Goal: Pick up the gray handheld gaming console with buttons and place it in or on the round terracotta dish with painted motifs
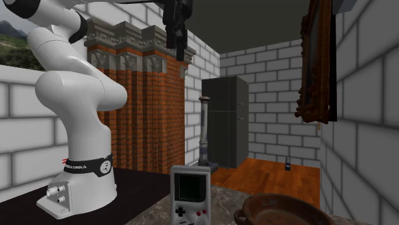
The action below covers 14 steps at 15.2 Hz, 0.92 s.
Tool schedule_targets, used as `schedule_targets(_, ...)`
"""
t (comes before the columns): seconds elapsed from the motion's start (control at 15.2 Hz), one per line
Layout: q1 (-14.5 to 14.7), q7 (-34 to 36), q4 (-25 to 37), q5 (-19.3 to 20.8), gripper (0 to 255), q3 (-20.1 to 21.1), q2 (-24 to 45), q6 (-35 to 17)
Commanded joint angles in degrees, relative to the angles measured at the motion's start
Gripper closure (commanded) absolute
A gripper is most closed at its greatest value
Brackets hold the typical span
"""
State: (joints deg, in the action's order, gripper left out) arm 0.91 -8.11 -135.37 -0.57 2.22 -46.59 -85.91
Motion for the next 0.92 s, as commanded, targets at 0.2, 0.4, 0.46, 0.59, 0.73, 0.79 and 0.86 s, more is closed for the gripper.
schedule_targets(0.2, -0.4, -0.7, -4.6, 0.5, 0, -0.8, 1.3, -5.9)
schedule_targets(0.4, -0.9, -1.3, -8.6, 0.9, 0, -1.6, 3.5, -12.0)
schedule_targets(0.46, -1.0, -1.5, -9.8, 1.1, 0, -1.8, 4.4, -14.1)
schedule_targets(0.59, -1.4, -1.9, -12.0, 1.4, 0, -2.4, 6.6, -18.4)
schedule_targets(0.73, -1.7, -2.4, -13.9, 1.7, 0, -2.9, 9.2, -22.7)
schedule_targets(0.79, -1.9, -2.6, -14.7, 1.9, 0, -3.2, 10.6, -25.0)
schedule_targets(0.86, -2.1, -2.8, -15.4, 2.0, 0, -3.5, 12.1, -27.2)
